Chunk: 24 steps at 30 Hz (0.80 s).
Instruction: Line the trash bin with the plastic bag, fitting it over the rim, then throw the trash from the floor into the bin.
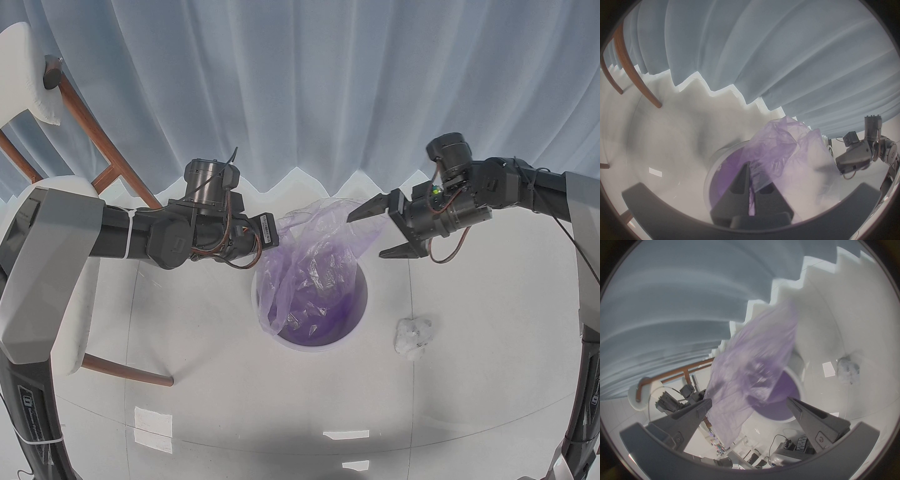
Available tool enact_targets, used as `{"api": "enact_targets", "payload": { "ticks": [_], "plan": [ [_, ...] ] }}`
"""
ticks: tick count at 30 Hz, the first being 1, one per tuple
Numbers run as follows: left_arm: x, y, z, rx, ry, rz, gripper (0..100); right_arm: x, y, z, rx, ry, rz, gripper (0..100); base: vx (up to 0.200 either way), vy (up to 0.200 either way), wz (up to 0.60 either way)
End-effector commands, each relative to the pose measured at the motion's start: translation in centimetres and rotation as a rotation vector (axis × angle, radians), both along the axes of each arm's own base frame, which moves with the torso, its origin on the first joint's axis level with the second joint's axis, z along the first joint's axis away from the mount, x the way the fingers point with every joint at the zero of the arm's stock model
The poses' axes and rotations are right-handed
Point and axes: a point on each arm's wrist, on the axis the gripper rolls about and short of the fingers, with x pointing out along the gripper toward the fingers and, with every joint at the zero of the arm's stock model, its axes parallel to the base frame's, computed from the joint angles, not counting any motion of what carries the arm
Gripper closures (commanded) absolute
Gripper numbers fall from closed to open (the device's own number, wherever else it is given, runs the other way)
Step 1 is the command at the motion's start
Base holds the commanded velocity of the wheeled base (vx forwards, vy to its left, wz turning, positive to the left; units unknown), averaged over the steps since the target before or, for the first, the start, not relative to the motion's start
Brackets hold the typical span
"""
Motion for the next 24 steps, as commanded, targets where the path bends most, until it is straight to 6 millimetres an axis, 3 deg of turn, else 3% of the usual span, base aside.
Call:
{"api": "enact_targets", "payload": {
  "ticks": [1, 4, 7, 8, 10, 14, 22, 24],
  "plan": [
    [-1.0, -0.4, 0.6, 0.000, -0.002, -0.017, 100, -0.7, 3.3, -1.6, -0.039, 0.031, 0.036, 0, 0.000, 0.000, 0.00],
    [-1.0, -0.5, 0.6, -0.002, -0.007, -0.017, 100, -0.3, 4.1, -3.3, -0.064, 0.062, 0.043, 0, 0.000, 0.000, 0.00],
    [-1.1, -0.7, 0.6, 0.006, -0.010, -0.010, 100, 0.6, 4.7, -6.3, -0.115, 0.110, 0.028, 0, 0.000, 0.000, 0.00],
    [-1.1, -0.7, 0.6, 0.006, -0.010, -0.010, 100, 0.6, 4.7, -6.3, -0.115, 0.110, 0.028, 0, 0.000, 0.000, 0.00],
    [-1.3, -1.0, 0.7, 0.009, -0.011, -0.007, 100, 1.0, 5.2, -9.0, -0.162, 0.170, 0.020, 0, 0.000, 0.000, 0.00],
    [-1.5, -1.0, 0.9, 0.008, -0.016, -0.011, 100, 0.8, 4.9, -10.5, -0.203, 0.258, 0.015, 0, 0.000, 0.000, 0.00],
    [-1.5, -1.0, 1.0, 0.008, -0.018, -0.010, 100, -0.3, 0.6, -10.0, -0.222, 0.509, -0.023, 0, 0.000, 0.000, 0.00],
    [-1.5, -1.1, 1.0, 0.008, -0.018, -0.013, 100, -2.1, -2.8, -4.5, -0.083, 0.542, -0.034, 0, 0.000, 0.000, 0.00]
  ]
}}
